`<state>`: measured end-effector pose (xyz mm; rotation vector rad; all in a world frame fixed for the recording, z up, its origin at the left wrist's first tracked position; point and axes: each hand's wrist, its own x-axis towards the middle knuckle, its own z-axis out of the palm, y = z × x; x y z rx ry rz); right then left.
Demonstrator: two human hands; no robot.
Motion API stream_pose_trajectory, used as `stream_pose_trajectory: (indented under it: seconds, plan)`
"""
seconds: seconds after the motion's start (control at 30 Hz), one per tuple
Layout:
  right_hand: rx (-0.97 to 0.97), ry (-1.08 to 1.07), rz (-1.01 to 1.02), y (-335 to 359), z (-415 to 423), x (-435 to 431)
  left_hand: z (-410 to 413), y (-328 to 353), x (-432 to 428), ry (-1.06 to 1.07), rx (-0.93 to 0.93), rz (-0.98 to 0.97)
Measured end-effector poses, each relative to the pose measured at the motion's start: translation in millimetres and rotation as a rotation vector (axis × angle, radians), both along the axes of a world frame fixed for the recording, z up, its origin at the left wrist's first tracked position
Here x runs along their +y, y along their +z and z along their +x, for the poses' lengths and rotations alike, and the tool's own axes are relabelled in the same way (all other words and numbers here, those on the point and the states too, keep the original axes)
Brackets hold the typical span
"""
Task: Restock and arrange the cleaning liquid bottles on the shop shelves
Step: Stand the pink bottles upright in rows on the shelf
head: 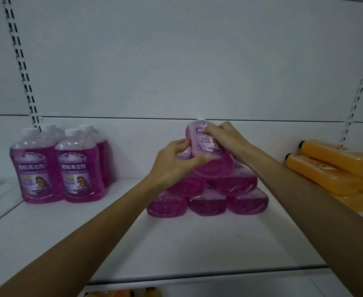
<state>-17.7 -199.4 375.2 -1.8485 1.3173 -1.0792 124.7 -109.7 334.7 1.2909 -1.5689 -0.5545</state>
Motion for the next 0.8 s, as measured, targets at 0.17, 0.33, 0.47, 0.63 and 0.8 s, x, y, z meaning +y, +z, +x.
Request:
stream_pose_trajectory:
  seconds: [0.17, 0.33, 0.47, 0.63, 0.8]
  plan:
    - [-0.356, 0.136, -0.112, 21, 18, 19, 10, 7, 17, -0.086, 0.235, -0.099]
    - [-0.316, 0.315, -0.194, 39, 55, 51, 39, 10, 43, -0.037, 0.296, -0.175]
    - [-0.203, 0.475, -0.061, 28, 83, 69, 78, -11, 69, -0.003, 0.177, -0.13]
    - [-0.105, 0.506, -0.117, -4, 117, 79, 114, -46, 84, 0.059, 0.131, -0.035]
    - [0.06, 0.481, -0.19, -31, 137, 82, 128, -75, 97, 0.096, 0.097, 0.079]
